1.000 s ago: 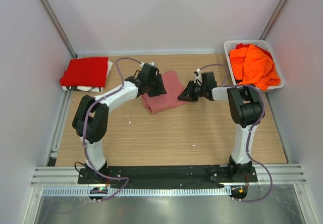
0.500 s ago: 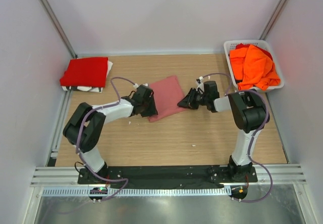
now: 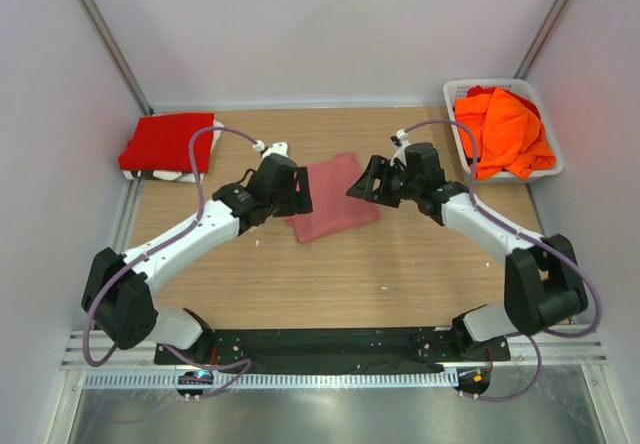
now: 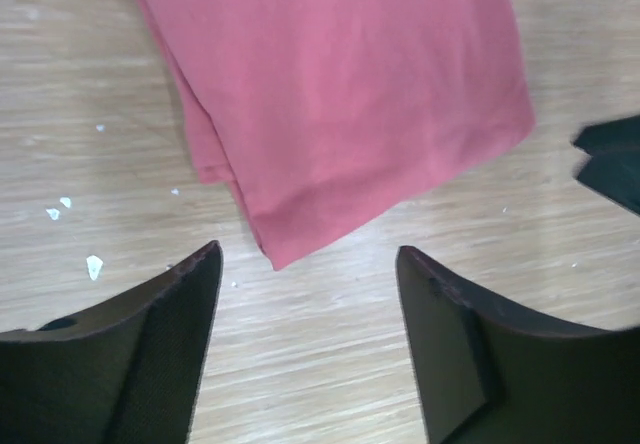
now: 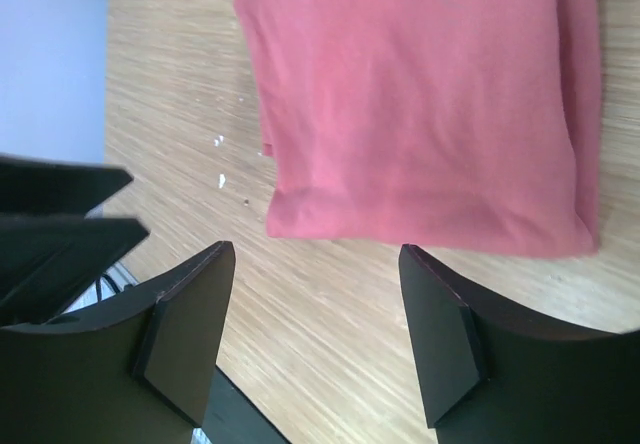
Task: Fold and stack the t-shirts
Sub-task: Fold the tshirt, then neatly place the folded tshirt to the corner
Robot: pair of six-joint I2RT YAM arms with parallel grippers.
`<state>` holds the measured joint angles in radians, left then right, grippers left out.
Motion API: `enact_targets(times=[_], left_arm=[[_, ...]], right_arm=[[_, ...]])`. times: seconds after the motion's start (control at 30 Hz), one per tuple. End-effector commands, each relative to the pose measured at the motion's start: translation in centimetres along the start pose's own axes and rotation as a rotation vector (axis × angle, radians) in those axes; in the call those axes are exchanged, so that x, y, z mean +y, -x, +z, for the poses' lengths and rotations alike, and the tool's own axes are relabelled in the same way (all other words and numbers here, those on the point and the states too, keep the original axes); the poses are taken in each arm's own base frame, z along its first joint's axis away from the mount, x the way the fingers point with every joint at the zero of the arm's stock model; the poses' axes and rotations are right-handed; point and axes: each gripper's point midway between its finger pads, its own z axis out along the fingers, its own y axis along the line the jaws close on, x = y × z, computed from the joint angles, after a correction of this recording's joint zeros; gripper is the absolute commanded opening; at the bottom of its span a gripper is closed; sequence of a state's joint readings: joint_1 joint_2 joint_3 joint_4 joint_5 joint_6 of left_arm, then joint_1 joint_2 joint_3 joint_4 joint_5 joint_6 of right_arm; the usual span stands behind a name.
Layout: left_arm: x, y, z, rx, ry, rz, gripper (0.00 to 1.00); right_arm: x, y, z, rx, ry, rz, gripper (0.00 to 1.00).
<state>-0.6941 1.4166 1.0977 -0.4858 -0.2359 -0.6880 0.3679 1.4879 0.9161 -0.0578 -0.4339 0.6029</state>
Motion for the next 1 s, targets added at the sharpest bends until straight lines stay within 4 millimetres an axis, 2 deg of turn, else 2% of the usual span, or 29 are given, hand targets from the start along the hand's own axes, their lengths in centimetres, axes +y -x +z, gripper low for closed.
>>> enact_targets(times=[0.0,0.03,0.07,0.1,0.13,0.2,0.23,0.27,0.3,0.33,0.37,0.4,0.47,0.5,0.53,0.6,0.83,0.97], left_arm=[[2.3,2.7,-0.1,-0.055,0.068,0.006,0.78],[2.7,3.3,0.6,-0.059,0.07,0.011,0.8],[2.9,4.2,0.9,-0.061,0.054,-0.008,0.81],[4.1,5.1,1.5,-0.041,0.028,-0.061,0.81],[4.2,6.3,1.9,-0.059,-0.006,-0.108,0.8],[5.8,7.6,2.6,-0.064,-0.069,-0.189,0.82],[5.8,9.2,2.9,-0.12,-0.111,-0.217,0.83],[6.5,8.8,3.9,-0.109,-0.115,-0.232,0.85],[7.5,9.4,4.4,-0.119,-0.119,-0.248,0.85],[7.3,9.9,5.0,-0.125,-0.153,-0.242,0.85],[7.6,9.8,5.7,-0.121,-0.158,-0.225,0.84],[8.2,9.1,7.4,-0.096,-0.149,-0.225,0.83],[7.7,9.2,8.8,-0.095,-0.211,-0.226,0.81],[8.2,7.7,10.6,-0.046,-0.213,-0.243,0.81],[7.7,8.4,11.2,-0.07,-0.253,-0.248,0.81],[7.9,6.7,13.0,-0.021,-0.273,-0.273,0.79],[9.6,3.7,16.3,0.018,-0.219,-0.317,0.78],[9.6,2.9,17.4,0.048,-0.23,-0.325,0.61]], right_arm=[[0.0,-0.1,-3.3,-0.034,-0.071,-0.025,0.73],[0.6,0.1,-4.5,-0.06,-0.06,-0.037,0.76],[0.3,-1.0,-5.1,-0.048,-0.068,-0.029,0.78],[0.3,-1.3,-5.6,-0.051,-0.066,-0.031,0.79],[1.0,-1.4,-6.6,-0.068,-0.047,-0.042,0.82],[0.4,-2.8,-7.5,-0.04,-0.067,-0.045,0.84],[0.6,-2.9,-8.3,-0.053,-0.063,-0.055,0.86],[0.1,-3.7,-8.7,-0.035,-0.087,-0.05,0.86],[0.1,-3.9,-9.1,-0.038,-0.087,-0.055,0.87],[0.1,-4.2,-9.5,-0.038,-0.087,-0.055,0.88],[0.3,-4.6,-10.1,-0.039,-0.079,-0.057,0.88],[0.4,-4.9,-10.4,-0.039,-0.071,-0.057,0.88],[0.5,-5.5,-11.0,-0.035,-0.063,-0.056,0.89],[0.6,-5.8,-11.2,-0.031,-0.06,-0.057,0.89],[0.5,-5.9,-11.3,-0.029,-0.06,-0.059,0.89],[0.6,-6.3,-11.7,-0.023,-0.058,-0.06,0.89],[0.9,-6.7,-12.7,-0.015,-0.052,-0.082,0.9],[1.1,-6.6,-12.7,-0.015,-0.045,-0.087,0.9]])
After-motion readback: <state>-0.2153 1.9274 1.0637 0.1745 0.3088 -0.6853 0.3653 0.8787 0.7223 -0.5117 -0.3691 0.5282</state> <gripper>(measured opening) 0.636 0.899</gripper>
